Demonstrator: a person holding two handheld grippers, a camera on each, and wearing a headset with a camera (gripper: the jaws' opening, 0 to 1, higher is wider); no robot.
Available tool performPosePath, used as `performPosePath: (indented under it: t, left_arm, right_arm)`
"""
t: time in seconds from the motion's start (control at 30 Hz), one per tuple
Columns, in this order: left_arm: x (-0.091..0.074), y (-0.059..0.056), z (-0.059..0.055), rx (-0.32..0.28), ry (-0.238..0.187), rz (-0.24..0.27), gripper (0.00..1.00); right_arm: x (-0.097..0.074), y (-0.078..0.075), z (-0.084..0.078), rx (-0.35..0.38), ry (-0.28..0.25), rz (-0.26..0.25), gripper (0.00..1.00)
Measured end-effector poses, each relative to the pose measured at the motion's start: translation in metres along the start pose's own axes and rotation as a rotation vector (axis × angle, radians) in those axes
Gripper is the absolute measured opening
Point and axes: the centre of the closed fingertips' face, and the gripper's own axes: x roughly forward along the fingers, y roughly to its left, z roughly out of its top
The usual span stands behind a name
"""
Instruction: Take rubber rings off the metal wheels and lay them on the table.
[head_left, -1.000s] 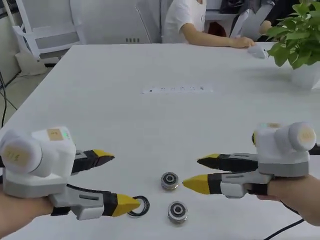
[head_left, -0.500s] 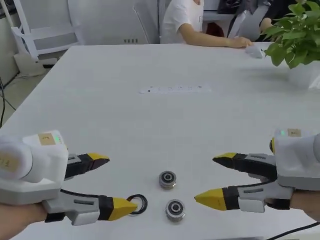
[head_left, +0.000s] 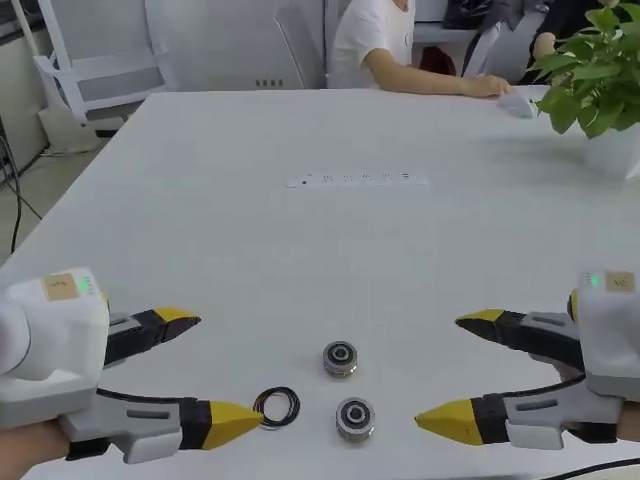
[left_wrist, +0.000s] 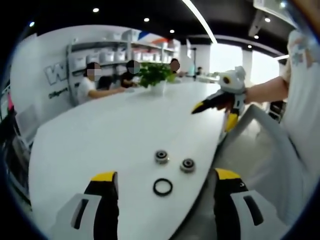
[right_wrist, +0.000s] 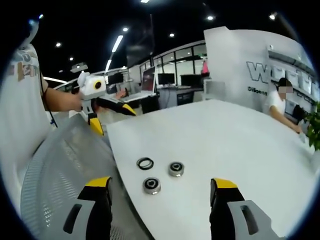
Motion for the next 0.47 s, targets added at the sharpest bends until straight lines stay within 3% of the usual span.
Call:
performPosePath:
  t: [0.47]
  left_arm:
    - [-0.015,0.006,-0.005,-0.031,-0.011,0.054,0.79]
  right_arm:
    - [-0.011,-0.004,-0.006,-0.005,0.002,-0.036,0.81]
